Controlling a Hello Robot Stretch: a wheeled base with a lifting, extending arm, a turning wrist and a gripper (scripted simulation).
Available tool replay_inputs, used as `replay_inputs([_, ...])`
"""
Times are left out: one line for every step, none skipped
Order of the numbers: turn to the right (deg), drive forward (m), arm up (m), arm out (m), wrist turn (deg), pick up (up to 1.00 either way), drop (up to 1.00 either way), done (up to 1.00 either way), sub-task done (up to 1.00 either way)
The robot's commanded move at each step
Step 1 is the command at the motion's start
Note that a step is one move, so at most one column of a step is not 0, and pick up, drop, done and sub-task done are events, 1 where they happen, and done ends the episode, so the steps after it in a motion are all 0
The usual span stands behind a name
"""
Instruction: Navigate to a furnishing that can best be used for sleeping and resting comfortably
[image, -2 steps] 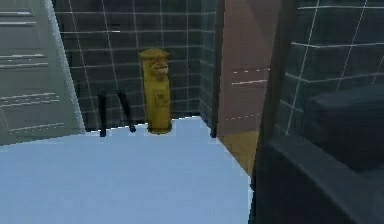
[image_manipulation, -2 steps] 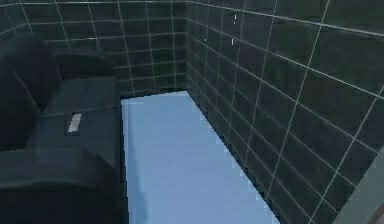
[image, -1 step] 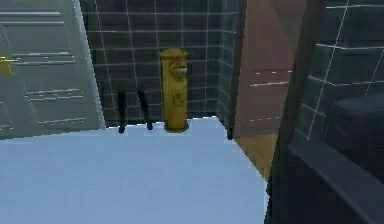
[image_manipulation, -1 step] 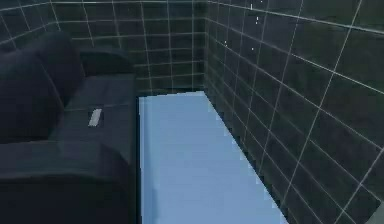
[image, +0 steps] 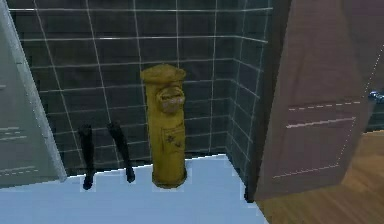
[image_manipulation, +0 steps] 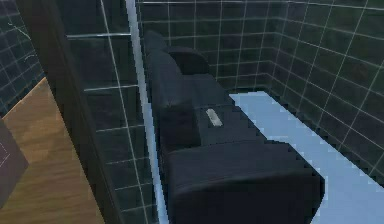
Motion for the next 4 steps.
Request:
replay_inputs([-9.0, 0.0, 0.0, 0.0, 0.0, 0.0, 0.0, 0.0, 0.0])
replay_inputs([0.0, 0.1, 0.0, 0.0, 0.0, 0.0, 0.0, 0.0, 0.0])
replay_inputs([24.0, 0.0, 0.0, 0.0, 0.0, 0.0, 0.0, 0.0, 0.0])
replay_inputs([0.0, 0.05, 0.0, 0.0, 0.0, 0.0, 0.0, 0.0, 0.0])
